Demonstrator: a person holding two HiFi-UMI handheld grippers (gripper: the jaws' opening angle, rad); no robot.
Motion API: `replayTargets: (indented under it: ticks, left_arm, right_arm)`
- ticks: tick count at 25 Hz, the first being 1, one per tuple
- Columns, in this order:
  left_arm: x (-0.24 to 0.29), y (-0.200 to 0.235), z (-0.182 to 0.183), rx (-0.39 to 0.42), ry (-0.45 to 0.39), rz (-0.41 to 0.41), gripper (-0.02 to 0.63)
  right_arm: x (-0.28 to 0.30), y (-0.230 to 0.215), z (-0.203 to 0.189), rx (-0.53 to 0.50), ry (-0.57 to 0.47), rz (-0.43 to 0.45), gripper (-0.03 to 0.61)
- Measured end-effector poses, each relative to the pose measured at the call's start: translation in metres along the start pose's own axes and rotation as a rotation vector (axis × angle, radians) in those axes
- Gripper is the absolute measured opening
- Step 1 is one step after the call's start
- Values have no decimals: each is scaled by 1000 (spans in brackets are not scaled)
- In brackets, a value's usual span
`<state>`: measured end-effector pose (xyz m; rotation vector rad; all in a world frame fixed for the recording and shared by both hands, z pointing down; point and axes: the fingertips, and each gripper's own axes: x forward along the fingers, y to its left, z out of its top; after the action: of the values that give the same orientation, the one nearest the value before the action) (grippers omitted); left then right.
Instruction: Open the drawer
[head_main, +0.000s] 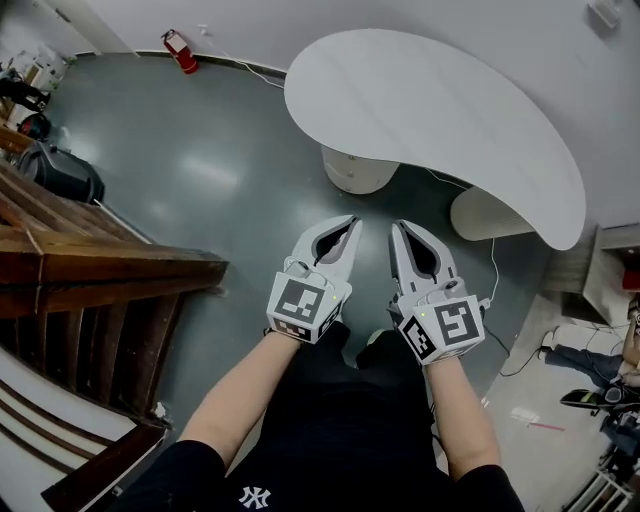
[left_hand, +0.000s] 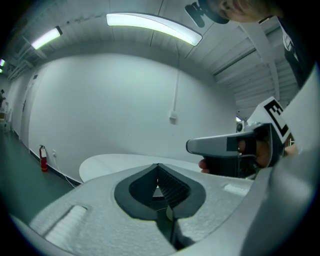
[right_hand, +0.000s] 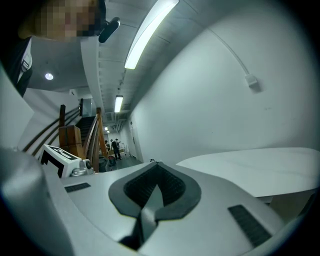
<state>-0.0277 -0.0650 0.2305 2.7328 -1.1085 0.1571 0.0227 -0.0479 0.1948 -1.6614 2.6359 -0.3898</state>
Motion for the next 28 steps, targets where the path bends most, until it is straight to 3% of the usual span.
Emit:
replayTargets:
  ticks: [5,16,23,28]
  left_arm:
    - [44,29,-39,-3,9,10,9]
    - [155,111,-185,-30,84,103,9]
    - [204,155,-270,-22,94,148,11]
    - [225,187,-310,-32,95,174,17]
  right_arm:
    - [37,-25,-31,-6,13,-4,14]
    - [135,-111,-169,32,79,16,14]
    - [176,-152,-252,39,94,-23,14]
    - [193,-160,-284,45,96,-26,14]
